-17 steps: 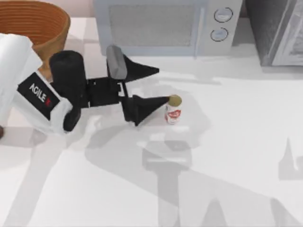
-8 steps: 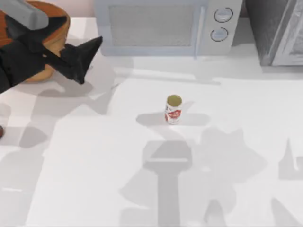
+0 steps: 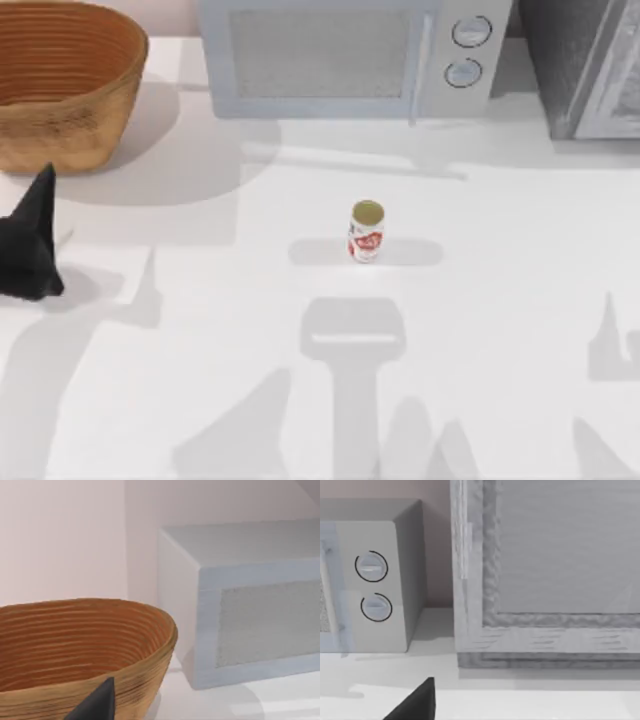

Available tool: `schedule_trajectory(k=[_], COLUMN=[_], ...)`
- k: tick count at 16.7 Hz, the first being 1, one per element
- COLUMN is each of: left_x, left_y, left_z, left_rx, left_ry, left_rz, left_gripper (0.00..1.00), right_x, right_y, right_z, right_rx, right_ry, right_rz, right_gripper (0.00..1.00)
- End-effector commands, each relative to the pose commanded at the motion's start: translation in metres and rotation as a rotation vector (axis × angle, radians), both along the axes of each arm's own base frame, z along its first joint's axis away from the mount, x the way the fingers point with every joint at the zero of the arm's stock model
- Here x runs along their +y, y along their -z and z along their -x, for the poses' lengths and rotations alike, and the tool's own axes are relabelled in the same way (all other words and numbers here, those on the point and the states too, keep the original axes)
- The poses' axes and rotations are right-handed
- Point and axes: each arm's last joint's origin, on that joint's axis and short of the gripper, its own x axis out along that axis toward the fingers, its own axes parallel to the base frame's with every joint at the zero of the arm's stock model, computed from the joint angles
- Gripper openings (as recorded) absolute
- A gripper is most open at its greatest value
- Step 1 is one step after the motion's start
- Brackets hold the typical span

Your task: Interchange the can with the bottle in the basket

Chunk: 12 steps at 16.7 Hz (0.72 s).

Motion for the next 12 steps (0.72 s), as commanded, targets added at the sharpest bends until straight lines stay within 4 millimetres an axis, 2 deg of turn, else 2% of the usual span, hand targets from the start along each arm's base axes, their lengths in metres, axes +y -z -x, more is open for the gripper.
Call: schedule_trajectory(k=[2,5,8,12], left_x=[0.004,0.007,0.009,0.009], left_y=[0.017,0.043,0.06,0.064], left_z=[0.021,0.038,0.043,0.044], left_rx=[-0.02,-0.037,-0.037,-0.037], left_ry=[-0.089,-0.188,-0.243,-0.255], left_rz=[0.0,0.001,0.001,0.001], left_gripper=[1.0,1.0,1.0,1.0], right_x=[0.0,0.0,0.0,0.0], right_y=[0.0,0.0,0.0,0.0], right_z=[0.0,0.0,0.0,0.0], right_rx=[0.0,0.0,0.0,0.0], right_ry=[0.0,0.0,0.0,0.0], right_rz=[0.0,0.0,0.0,0.0], right_gripper=[1.0,1.0,1.0,1.0])
